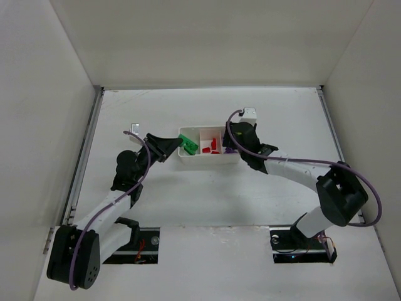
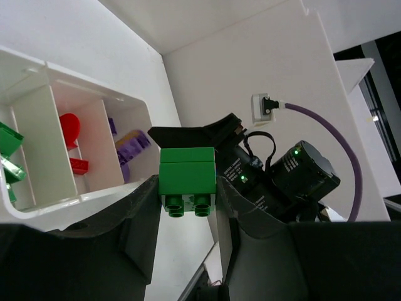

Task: Sort the legos into containers by color

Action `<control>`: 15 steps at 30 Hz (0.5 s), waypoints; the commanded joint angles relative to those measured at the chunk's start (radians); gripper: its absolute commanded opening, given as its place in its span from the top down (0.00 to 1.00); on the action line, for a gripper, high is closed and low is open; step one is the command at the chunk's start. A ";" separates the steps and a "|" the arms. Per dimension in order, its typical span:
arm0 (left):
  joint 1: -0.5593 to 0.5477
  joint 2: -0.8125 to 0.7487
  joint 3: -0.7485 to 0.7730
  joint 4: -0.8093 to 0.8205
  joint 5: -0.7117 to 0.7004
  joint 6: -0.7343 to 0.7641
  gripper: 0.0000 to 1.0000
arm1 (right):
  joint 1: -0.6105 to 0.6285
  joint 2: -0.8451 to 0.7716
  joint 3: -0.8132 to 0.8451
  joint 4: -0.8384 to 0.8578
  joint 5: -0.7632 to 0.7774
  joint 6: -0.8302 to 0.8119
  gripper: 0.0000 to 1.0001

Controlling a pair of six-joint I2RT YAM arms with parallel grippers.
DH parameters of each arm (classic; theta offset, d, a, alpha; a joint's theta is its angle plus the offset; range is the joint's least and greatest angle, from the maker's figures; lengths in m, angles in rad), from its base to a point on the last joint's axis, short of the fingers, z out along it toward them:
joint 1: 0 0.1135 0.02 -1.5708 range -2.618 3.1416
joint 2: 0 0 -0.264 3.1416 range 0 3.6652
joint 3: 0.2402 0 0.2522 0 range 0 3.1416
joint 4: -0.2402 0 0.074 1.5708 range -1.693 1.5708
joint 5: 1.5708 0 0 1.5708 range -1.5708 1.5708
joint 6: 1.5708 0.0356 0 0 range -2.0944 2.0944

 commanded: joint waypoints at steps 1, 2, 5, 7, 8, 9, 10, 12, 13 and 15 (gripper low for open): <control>-0.023 0.009 0.041 0.126 0.037 -0.011 0.81 | -0.003 -0.037 0.035 0.069 -0.017 -0.018 0.29; -0.029 0.017 0.041 0.138 0.047 -0.014 0.81 | -0.002 -0.058 0.027 0.069 -0.023 -0.018 0.27; -0.051 0.032 0.042 0.184 0.079 -0.029 0.81 | 0.001 -0.138 -0.002 0.065 -0.059 -0.015 0.23; -0.065 0.037 0.041 0.217 0.102 -0.043 0.81 | 0.003 -0.207 -0.029 0.070 -0.115 -0.010 0.22; -0.066 0.037 0.038 0.230 0.125 -0.049 0.81 | 0.010 -0.253 -0.046 0.078 -0.181 -0.004 0.22; -0.066 0.038 0.036 0.241 0.151 -0.060 0.81 | 0.016 -0.290 -0.060 0.090 -0.253 0.005 0.23; -0.066 0.038 0.034 0.253 0.172 -0.067 0.81 | 0.018 -0.322 -0.075 0.107 -0.330 0.020 0.24; -0.071 0.028 0.024 0.272 0.198 -0.087 0.81 | 0.018 -0.382 -0.106 0.151 -0.498 0.063 0.24; -0.072 0.018 0.016 0.280 0.208 -0.093 0.81 | 0.018 -0.402 -0.124 0.186 -0.578 0.088 0.24; -0.074 -0.003 0.001 0.283 0.220 -0.104 0.81 | 0.015 -0.414 -0.155 0.266 -0.731 0.149 0.22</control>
